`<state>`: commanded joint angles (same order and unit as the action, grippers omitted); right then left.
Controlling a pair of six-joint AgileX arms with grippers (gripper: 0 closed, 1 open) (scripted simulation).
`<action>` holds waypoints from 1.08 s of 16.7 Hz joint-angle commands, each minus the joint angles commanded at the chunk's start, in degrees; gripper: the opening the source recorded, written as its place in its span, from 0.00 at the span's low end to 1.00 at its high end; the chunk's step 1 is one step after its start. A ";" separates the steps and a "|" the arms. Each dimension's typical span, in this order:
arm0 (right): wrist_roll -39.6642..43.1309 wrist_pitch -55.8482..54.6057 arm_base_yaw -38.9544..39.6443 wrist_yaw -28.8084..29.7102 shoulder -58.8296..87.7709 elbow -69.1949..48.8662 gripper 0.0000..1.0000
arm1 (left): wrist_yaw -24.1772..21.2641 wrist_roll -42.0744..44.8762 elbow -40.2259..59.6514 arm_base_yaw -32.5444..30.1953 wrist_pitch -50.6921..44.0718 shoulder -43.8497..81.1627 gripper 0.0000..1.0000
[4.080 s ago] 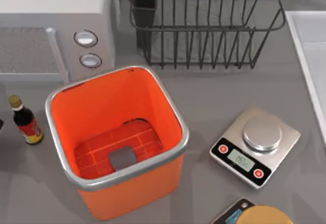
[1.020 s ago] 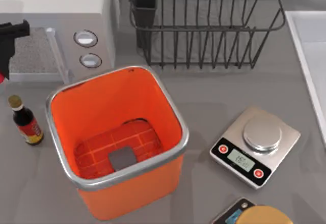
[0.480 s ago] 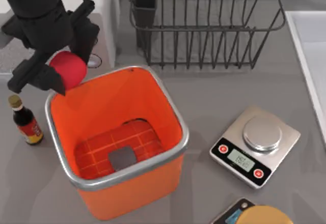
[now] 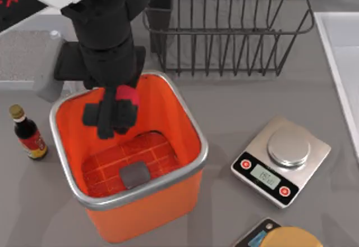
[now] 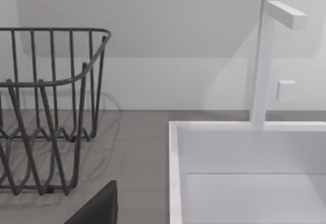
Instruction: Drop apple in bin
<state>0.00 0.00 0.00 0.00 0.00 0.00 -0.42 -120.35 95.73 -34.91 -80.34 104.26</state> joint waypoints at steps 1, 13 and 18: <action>0.00 0.00 0.00 0.00 0.00 0.00 1.00 | 0.18 -2.31 -0.30 -0.87 -0.13 0.15 0.00; 0.00 0.00 0.00 0.00 0.00 0.00 1.00 | 0.42 -5.14 -4.01 -1.92 3.26 0.00 0.00; 0.00 0.00 0.00 0.00 0.00 0.00 1.00 | 0.37 -5.12 -10.02 -1.86 9.49 0.35 0.00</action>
<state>0.00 0.00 0.00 0.00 0.00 0.00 -0.05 -125.47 85.71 -36.78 -70.84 104.61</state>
